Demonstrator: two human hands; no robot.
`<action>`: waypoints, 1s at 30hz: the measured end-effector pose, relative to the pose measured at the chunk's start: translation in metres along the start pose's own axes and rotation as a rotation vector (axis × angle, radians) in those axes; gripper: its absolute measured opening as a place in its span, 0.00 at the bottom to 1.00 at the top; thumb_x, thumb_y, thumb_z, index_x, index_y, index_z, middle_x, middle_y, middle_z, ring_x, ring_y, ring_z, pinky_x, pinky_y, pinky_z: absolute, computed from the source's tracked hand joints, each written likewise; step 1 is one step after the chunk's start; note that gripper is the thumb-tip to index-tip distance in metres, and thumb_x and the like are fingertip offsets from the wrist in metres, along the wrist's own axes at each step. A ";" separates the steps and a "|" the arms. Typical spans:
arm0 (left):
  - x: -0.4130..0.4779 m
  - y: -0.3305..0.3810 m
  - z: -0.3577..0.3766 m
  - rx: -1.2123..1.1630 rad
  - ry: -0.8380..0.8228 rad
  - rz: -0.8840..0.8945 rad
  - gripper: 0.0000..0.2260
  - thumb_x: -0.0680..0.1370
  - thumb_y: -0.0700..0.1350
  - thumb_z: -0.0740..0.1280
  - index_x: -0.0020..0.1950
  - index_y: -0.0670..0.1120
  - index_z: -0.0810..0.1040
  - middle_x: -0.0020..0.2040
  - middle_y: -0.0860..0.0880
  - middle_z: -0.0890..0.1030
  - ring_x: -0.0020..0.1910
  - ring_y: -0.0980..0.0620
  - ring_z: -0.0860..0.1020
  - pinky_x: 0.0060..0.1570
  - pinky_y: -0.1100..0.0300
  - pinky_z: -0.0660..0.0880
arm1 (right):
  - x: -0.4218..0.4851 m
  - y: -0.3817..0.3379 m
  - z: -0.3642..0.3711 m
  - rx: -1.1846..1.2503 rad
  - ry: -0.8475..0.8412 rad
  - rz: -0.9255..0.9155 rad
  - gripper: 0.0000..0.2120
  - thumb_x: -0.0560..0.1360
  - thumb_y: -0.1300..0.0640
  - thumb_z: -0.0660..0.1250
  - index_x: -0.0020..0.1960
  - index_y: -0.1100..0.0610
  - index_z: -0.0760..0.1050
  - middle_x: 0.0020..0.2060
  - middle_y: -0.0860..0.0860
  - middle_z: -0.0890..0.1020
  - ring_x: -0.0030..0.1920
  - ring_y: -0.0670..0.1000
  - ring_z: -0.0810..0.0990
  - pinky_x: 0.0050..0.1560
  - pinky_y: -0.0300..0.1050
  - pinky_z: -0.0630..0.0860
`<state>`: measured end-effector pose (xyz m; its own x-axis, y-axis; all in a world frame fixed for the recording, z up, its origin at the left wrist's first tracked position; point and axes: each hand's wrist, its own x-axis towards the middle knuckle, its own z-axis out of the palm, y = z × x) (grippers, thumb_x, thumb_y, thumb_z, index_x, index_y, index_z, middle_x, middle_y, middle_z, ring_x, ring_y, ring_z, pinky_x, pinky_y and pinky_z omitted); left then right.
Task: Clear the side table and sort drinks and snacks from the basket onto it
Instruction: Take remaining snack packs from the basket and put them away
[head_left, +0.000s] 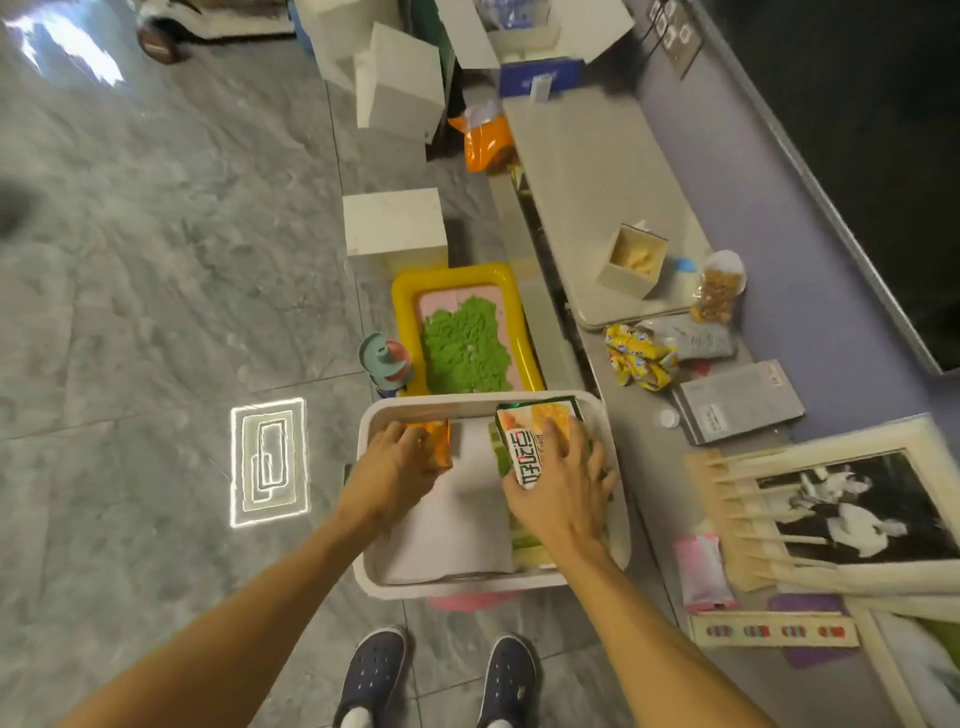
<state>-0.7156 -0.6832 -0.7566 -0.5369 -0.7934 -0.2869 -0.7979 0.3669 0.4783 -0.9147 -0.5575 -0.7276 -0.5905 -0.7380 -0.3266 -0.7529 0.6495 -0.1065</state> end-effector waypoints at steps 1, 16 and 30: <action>-0.002 0.014 -0.021 -0.066 0.042 -0.008 0.20 0.74 0.51 0.76 0.62 0.46 0.79 0.60 0.45 0.79 0.56 0.40 0.80 0.50 0.48 0.79 | -0.003 0.000 -0.020 0.002 0.018 -0.013 0.47 0.69 0.30 0.65 0.83 0.50 0.62 0.82 0.57 0.62 0.76 0.67 0.65 0.67 0.68 0.67; -0.081 0.210 -0.314 -0.478 0.305 0.243 0.19 0.75 0.51 0.79 0.62 0.55 0.77 0.53 0.53 0.84 0.47 0.69 0.80 0.40 0.72 0.77 | -0.103 -0.009 -0.358 0.290 0.437 -0.115 0.42 0.74 0.29 0.61 0.82 0.46 0.60 0.82 0.51 0.64 0.78 0.61 0.65 0.72 0.72 0.70; -0.156 0.398 -0.366 -0.399 0.010 0.828 0.21 0.74 0.56 0.78 0.64 0.56 0.77 0.56 0.58 0.83 0.56 0.58 0.81 0.51 0.60 0.76 | -0.305 0.088 -0.446 0.219 0.752 0.307 0.40 0.73 0.28 0.57 0.80 0.45 0.63 0.79 0.49 0.67 0.72 0.58 0.70 0.66 0.66 0.73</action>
<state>-0.8486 -0.5912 -0.2178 -0.8907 -0.3572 0.2813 -0.0051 0.6265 0.7794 -0.9304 -0.3568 -0.2186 -0.8547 -0.3973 0.3342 -0.4993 0.8052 -0.3200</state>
